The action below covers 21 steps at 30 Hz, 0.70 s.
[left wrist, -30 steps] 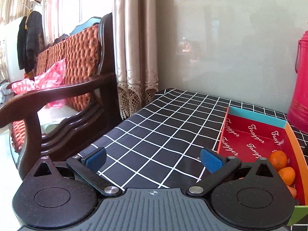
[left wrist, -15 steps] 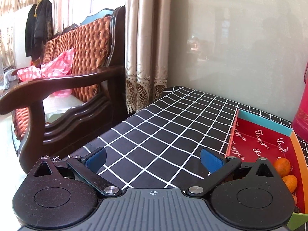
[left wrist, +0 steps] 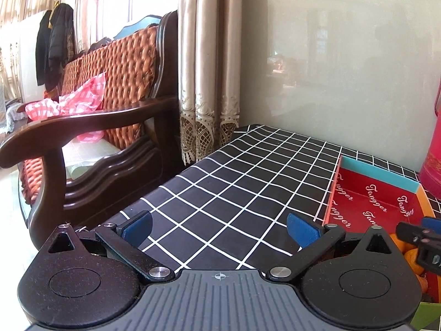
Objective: Organize fruits
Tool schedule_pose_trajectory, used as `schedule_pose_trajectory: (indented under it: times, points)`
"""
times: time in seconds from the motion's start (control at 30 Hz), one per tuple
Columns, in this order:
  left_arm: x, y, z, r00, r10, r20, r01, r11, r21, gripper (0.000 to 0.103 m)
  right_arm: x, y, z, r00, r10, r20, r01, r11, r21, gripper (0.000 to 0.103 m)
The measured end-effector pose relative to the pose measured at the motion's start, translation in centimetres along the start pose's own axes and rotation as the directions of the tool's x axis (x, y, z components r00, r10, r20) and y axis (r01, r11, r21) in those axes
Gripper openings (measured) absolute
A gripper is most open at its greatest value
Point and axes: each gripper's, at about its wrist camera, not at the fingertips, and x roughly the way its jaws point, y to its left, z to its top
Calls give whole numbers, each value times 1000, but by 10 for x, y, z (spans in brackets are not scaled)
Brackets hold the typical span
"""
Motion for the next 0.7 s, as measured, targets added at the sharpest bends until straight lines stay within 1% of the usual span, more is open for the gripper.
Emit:
schedule_pose_trajectory:
  times: [0.03,0.07,0.1,0.2,0.27,0.3,0.33,0.43,0.5,0.6,0.7]
  points:
    - [-1,-1,0,1000,-4,5,4,1000,4,103,-7,-4,0,1000,-11,13,11,1000,20,55]
    - [-2,-2,1,1000,-11,8,11,1000,7,103,-13,-7,-2,999,-24,26,23,999,38,71]
    - [-4,-3,2,1000,-24,13,24,1000,9,103,-22,-10,-4,998,-44,40,41,998,57,77]
    - [-11,-11,4,997,-79,23,79,996,37,103,-48,-17,-11,993,-110,39,106,989,103,79]
    - [-23,-17,6,993,-116,18,114,990,78,103,-67,-23,-16,987,-157,23,152,977,151,84]
    - [-33,-19,6,991,-129,20,127,988,84,103,-77,-26,-20,984,-178,14,173,970,173,88]
    - [-45,-19,5,989,-145,23,142,986,87,103,-87,-28,-23,980,-199,6,194,962,194,98]
    - [-81,-17,4,979,-203,9,201,975,99,103,-117,-30,-31,972,-236,-14,232,942,241,97]
    - [-104,-17,3,974,-228,-3,227,967,113,103,-135,-27,-35,963,-267,-36,268,930,253,97]
    - [-138,-17,-4,969,-248,-1,245,958,147,103,-160,-17,-42,953,-297,-57,302,923,240,97]
    - [-163,-19,-14,965,-261,-6,258,948,186,103,-181,-6,-50,942,-331,-52,334,914,232,97]
